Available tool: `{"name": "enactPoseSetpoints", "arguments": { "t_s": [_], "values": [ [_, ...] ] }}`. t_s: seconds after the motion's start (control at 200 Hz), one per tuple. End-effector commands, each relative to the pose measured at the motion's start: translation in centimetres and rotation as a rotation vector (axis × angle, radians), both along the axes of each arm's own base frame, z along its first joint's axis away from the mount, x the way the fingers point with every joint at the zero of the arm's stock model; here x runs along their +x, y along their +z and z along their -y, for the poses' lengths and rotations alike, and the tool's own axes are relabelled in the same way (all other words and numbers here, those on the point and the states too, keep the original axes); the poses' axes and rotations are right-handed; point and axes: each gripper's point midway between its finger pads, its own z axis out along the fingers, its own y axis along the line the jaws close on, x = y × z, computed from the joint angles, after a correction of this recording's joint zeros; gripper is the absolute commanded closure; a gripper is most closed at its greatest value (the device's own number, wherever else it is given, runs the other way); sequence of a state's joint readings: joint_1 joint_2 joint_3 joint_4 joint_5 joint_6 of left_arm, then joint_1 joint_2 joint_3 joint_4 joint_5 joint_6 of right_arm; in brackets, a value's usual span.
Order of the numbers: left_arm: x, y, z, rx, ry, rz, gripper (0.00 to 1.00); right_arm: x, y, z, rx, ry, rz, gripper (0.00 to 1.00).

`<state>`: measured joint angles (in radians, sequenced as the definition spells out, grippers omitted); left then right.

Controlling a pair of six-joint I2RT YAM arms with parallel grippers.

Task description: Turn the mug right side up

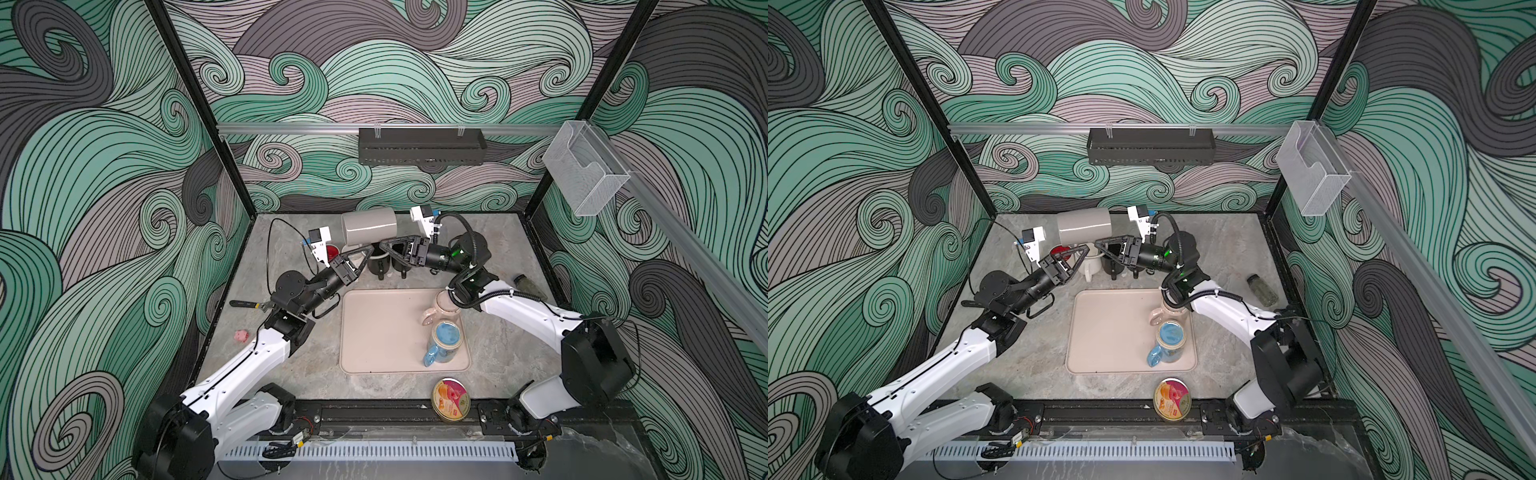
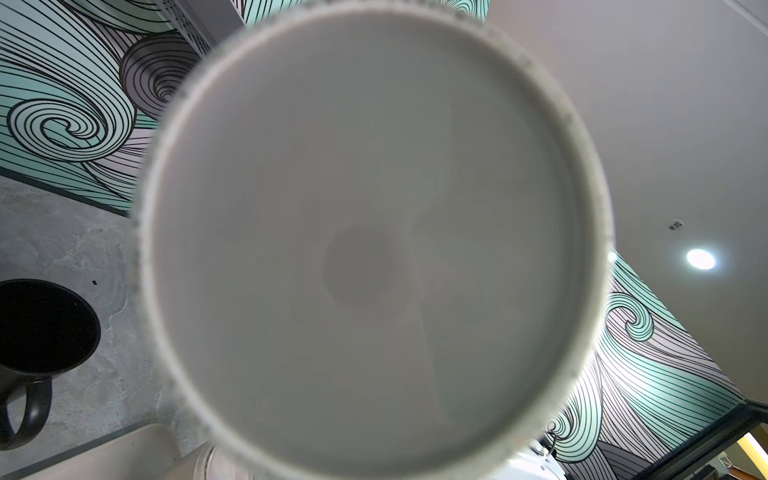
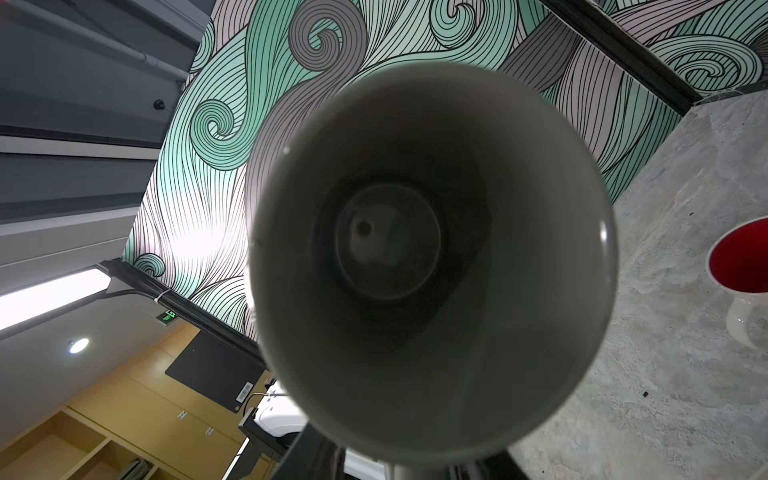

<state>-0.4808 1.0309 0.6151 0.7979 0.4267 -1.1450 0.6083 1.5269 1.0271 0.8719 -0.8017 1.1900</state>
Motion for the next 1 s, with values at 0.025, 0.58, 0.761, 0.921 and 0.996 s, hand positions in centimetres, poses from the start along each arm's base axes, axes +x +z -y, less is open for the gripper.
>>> {"name": "enactPoseSetpoints", "arguments": {
  "t_s": [0.025, 0.58, 0.761, 0.921, 0.996],
  "values": [
    [-2.8, 5.9, 0.7, -0.068, -0.078, 0.199, 1.0, 0.0, 2.9, 0.2, 0.066, -0.009, 0.064, 0.63],
    [-2.3, 2.3, 1.7, 0.039, -0.073, 0.112, 1.0, 0.5, 5.1, 0.2, 0.098, -0.022, 0.101, 1.0],
    [0.2, -2.8, -1.9, 0.26, 0.197, -0.124, 0.04, 1.0, 4.8, 0.7, 0.033, -0.056, 0.094, 1.0],
    [0.8, -5.3, -6.3, 0.343, 0.432, -0.175, 0.01, 1.5, 4.3, 1.9, -0.056, -0.129, 0.123, 1.0],
    [0.9, -5.4, -7.1, 0.349, 0.48, -0.144, 0.02, 1.7, 3.4, 2.3, -0.124, -0.159, 0.128, 1.0]
  ]
}}
